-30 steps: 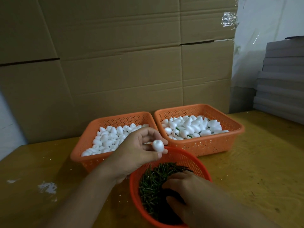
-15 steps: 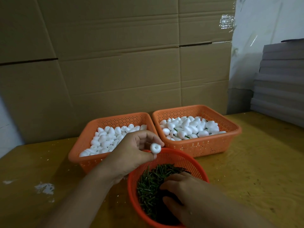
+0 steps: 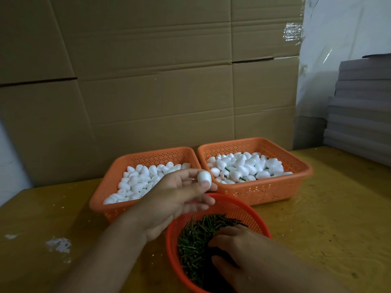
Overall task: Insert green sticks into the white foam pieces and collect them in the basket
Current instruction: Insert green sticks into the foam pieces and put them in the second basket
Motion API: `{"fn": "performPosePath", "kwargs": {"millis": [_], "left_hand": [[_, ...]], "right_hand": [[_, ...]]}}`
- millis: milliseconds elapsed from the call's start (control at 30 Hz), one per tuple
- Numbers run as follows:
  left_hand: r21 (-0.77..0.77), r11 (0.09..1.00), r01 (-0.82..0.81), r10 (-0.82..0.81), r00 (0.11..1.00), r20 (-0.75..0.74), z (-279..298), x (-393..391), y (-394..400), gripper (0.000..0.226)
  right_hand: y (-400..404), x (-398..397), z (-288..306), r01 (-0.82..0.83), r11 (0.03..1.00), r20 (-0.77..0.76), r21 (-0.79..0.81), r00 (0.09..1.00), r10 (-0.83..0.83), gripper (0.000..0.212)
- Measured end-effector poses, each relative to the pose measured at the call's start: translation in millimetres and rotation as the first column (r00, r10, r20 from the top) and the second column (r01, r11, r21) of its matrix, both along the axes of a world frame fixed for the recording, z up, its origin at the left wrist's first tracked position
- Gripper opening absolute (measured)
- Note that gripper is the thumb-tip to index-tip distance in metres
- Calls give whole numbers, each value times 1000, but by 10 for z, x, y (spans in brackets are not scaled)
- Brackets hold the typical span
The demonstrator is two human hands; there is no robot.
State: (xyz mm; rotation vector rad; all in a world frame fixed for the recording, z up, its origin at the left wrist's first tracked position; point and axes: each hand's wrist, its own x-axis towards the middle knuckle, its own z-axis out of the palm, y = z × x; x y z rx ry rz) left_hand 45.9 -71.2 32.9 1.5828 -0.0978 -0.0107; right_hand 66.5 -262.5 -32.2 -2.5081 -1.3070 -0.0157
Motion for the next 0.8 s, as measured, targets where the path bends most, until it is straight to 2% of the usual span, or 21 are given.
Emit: {"fn": "performPosePath", "kwargs": {"millis": [100, 167, 267, 467, 633, 800], "left_hand": [[-161, 987, 12, -28, 995, -100, 44, -22, -15, 49], [-193, 981, 9, -35, 991, -133, 46, -27, -23, 53], [-203, 979, 22, -53, 988, -145, 43, -29, -26, 51], [-231, 972, 46, -76, 989, -123, 43, -45, -33, 33], [-229, 972, 43, -68, 993, -100, 32, -44, -24, 39], [-203, 978, 52, -70, 994, -81, 3, -22, 1, 35]], "right_hand": [[-7, -5, -9, 16, 1000, 2, 12, 1000, -16, 43], [-9, 1, -15, 16, 1000, 1, 19, 1000, -16, 42], [-10, 19, -25, 21, 1000, 1, 20, 1000, -21, 39], [-22, 22, -21, 27, 998, -15, 53, 1000, -26, 32], [-11, 31, -7, 47, 994, -50, 100, 998, -42, 32], [-10, 15, 5, 81, 981, -38, 174, 996, -76, 27]]}}
